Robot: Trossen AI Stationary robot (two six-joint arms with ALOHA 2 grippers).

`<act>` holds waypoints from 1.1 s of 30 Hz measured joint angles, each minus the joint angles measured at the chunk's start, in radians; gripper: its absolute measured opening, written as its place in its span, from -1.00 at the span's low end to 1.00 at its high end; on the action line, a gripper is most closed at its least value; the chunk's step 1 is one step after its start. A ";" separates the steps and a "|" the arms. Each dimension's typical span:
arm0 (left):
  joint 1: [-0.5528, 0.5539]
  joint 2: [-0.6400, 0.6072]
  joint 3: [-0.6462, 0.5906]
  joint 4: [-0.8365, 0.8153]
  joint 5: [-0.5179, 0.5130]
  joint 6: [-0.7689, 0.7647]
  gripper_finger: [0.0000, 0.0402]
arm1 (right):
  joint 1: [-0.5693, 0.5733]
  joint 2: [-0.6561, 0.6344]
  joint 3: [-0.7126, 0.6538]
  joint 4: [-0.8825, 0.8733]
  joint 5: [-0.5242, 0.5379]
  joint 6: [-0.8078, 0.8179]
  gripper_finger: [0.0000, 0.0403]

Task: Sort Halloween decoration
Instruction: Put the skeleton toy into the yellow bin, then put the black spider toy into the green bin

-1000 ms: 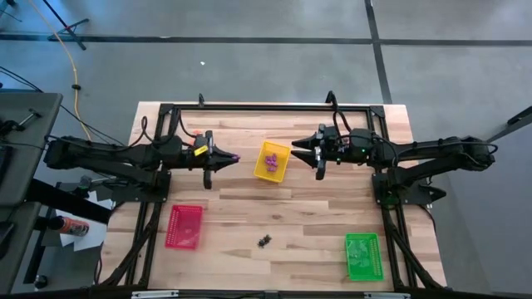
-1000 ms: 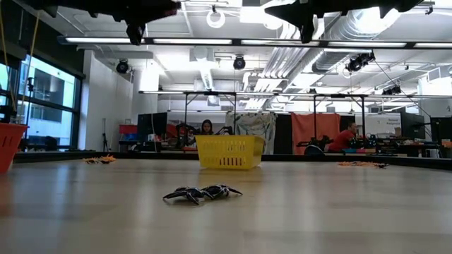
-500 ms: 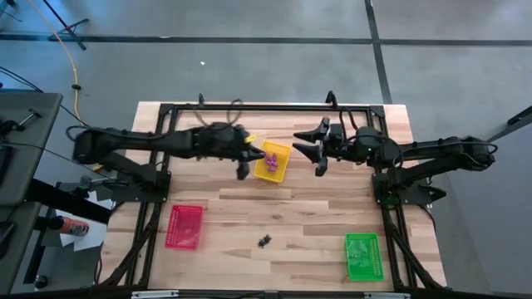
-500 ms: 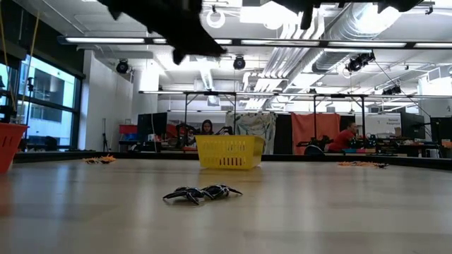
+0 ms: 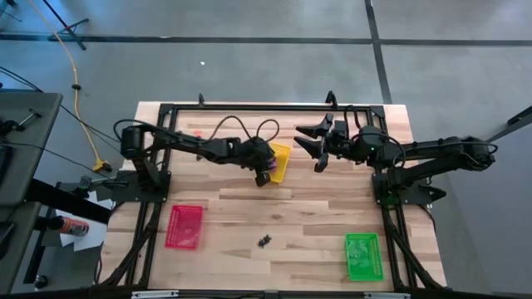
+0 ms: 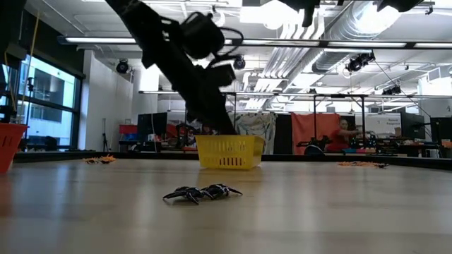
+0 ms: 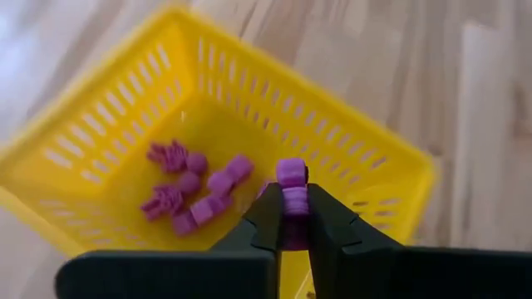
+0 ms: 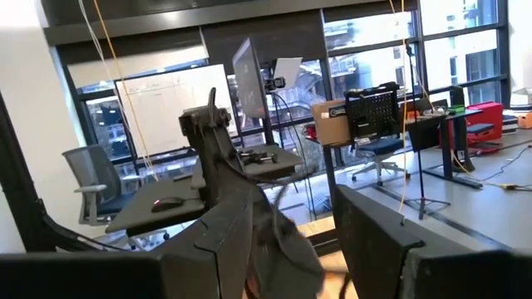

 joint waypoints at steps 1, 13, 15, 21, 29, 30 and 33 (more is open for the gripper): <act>0.000 0.014 0.000 0.005 0.000 -0.006 -0.90 | 0.000 0.000 0.000 0.000 0.003 0.002 -0.19; -0.008 0.053 0.000 0.008 -0.026 -0.025 -0.60 | 0.000 0.000 0.000 -0.002 0.005 0.002 -0.19; -0.008 0.053 0.000 0.008 -0.016 -0.025 -0.52 | 0.000 0.000 0.000 -0.002 0.005 0.002 -0.19; -0.007 0.025 0.000 0.011 -0.004 -0.044 -0.26 | 0.000 0.000 0.000 -0.003 0.005 0.002 -0.19; 0.054 -0.157 0.000 -0.005 -0.009 -0.002 -0.06 | 0.000 -0.001 0.000 -0.001 0.005 0.002 -0.19; 0.066 -0.193 0.000 -0.012 -0.009 0.001 -0.06 | 0.000 -0.001 0.000 0.002 0.005 0.002 -0.19; 0.101 -0.317 -0.002 -0.017 -0.006 0.001 -0.05 | 0.000 -0.001 0.000 0.001 0.005 0.002 -0.19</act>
